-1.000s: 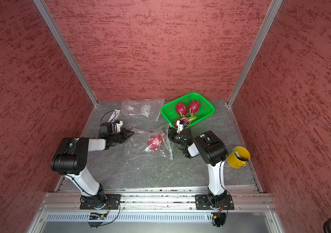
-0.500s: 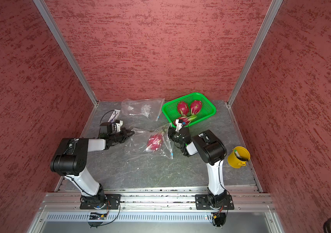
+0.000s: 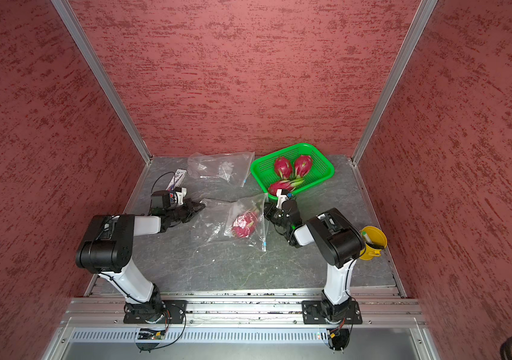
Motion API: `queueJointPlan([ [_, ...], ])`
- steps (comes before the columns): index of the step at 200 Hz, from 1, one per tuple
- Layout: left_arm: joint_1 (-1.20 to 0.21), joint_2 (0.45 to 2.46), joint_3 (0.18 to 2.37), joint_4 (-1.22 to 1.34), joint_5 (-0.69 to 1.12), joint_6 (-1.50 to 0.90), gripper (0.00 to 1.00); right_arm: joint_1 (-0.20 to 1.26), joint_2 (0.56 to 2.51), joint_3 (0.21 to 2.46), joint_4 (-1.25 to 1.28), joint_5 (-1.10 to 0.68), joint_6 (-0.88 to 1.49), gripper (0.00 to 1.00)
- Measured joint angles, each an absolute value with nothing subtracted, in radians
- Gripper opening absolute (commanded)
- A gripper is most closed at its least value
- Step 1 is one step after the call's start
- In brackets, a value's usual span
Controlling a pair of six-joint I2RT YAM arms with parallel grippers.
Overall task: Open the zip-top bag and take out the dragon fruit
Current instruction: Pick up the dragon fruit from the zipper food storage bag, then place the dragon fruit in the basket.
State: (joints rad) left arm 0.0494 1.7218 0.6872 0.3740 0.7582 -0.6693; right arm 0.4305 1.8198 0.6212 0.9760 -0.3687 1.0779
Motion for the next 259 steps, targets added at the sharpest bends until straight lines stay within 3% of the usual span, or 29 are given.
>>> queueJointPlan([
  [131, 0.088, 1.692, 0.672, 0.374, 0.769, -0.67, 0.0, 0.35, 1.308, 0.597, 0.541, -0.226, 0.793, 0.0],
  [259, 0.102, 1.69, 0.669, 0.375, 0.778, -0.673, 0.0, 0.298, 1.209, 0.795, 0.322, -0.092, 0.561, 0.0],
])
